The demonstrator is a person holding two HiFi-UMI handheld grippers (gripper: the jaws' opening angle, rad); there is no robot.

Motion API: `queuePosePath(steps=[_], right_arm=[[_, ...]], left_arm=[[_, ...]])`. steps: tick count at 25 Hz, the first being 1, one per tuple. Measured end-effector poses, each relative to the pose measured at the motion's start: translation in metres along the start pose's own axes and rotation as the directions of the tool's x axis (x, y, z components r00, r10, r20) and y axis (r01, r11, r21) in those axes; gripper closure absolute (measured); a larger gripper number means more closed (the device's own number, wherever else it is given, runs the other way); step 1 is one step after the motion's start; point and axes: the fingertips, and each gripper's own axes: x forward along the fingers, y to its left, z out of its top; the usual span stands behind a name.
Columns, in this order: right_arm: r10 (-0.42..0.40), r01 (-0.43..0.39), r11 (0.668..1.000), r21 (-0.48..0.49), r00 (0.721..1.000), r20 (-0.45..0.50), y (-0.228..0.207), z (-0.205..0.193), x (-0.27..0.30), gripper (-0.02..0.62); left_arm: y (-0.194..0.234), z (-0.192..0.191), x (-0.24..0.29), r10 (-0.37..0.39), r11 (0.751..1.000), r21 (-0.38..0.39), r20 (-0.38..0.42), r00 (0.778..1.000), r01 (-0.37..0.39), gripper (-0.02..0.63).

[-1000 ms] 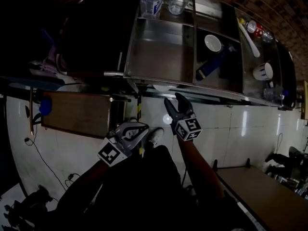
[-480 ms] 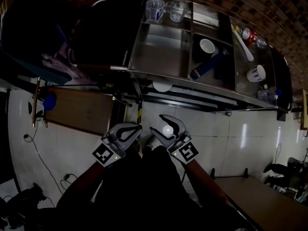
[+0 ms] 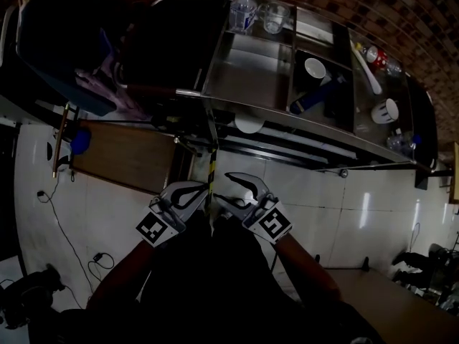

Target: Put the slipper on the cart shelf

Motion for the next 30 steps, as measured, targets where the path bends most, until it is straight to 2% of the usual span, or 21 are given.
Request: queuePosePath(steps=[6, 10, 14, 25, 30], right_arm=[[0.016, -0.018, 0.998, -0.052, 0.999, -0.051, 0.02, -0.003, 0.032, 0.373], [0.008, -0.009, 0.999, -0.048, 1.0, -0.028, 0.032, 0.007, 0.063, 0.374], [-0.009, 0.007, 0.996, -0.093, 1.0, -0.023, 0.05, 0.018, 0.103, 0.374], [-0.134, 0.134, 0.99, -0.05, 0.991, -0.006, 0.103, 0.033, 0.212, 0.379], [-0.198, 0.198, 0.98, -0.035, 0.98, -0.014, 0.123, 0.031, 0.239, 0.379]], left_arm=[[0.014, 0.003, -0.029, 0.013, 1.0, 0.018, 0.013, 1.0, -0.013, 0.601], [0.033, -0.001, -0.056, 0.014, 1.0, 0.012, 0.02, 1.0, -0.014, 0.601], [0.059, -0.003, -0.092, 0.005, 1.0, 0.007, 0.035, 0.999, -0.005, 0.601], [0.133, -0.015, -0.198, -0.06, 0.998, -0.016, 0.053, 0.997, 0.061, 0.601], [0.149, -0.022, -0.229, -0.106, 0.994, -0.008, 0.052, 0.993, 0.107, 0.601]])
